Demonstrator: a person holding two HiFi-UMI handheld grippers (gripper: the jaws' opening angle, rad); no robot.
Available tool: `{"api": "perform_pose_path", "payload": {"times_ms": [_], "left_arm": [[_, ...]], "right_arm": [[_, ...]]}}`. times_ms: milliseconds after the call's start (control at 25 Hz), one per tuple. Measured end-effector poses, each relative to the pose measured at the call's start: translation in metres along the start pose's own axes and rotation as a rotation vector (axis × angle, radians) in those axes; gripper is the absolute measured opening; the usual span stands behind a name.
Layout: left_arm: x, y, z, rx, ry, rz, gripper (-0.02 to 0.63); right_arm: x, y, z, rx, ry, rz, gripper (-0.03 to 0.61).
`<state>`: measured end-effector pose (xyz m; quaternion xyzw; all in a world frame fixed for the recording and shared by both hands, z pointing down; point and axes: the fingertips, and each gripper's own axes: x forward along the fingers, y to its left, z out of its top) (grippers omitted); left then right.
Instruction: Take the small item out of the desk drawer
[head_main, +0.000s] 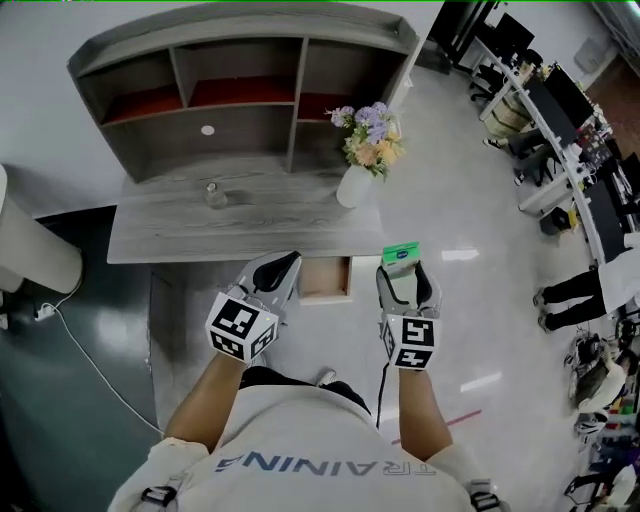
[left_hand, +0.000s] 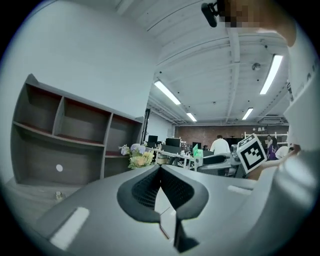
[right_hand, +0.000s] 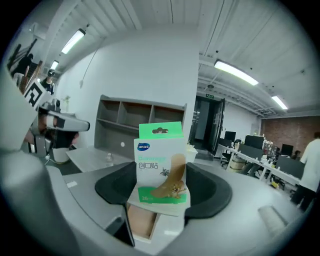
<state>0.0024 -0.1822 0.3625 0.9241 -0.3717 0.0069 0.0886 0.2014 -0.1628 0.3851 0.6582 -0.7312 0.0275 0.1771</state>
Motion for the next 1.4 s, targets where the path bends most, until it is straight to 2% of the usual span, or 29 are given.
{"api": "perform_pose_path", "payload": {"times_ms": [160,320,440,880,1400], "left_arm": [[0.002,-0.009,0.026,0.027,-0.038,-0.016,-0.002],[0.006,-0.027,0.05,0.059,-0.073,-0.054,-0.002],[0.008,-0.043,0.063,0.077,-0.096,-0.089,-0.002],[0.007,-0.069,0.072,0.079,-0.096,-0.132,-0.002],[0.005,-0.059,0.066,0.047,-0.074,-0.107,-0.002]], "right_arm": [[-0.025,-0.013,0.047,0.047,-0.095,-0.016,0.325],[-0.055,-0.023,0.091,0.053,-0.225,-0.032,0.325],[-0.078,-0.032,0.111,0.065,-0.289,-0.044,0.325],[-0.089,-0.042,0.107,0.115,-0.292,-0.037,0.325],[-0.073,-0.032,0.105,0.132,-0.29,0.006,0.325]]}}
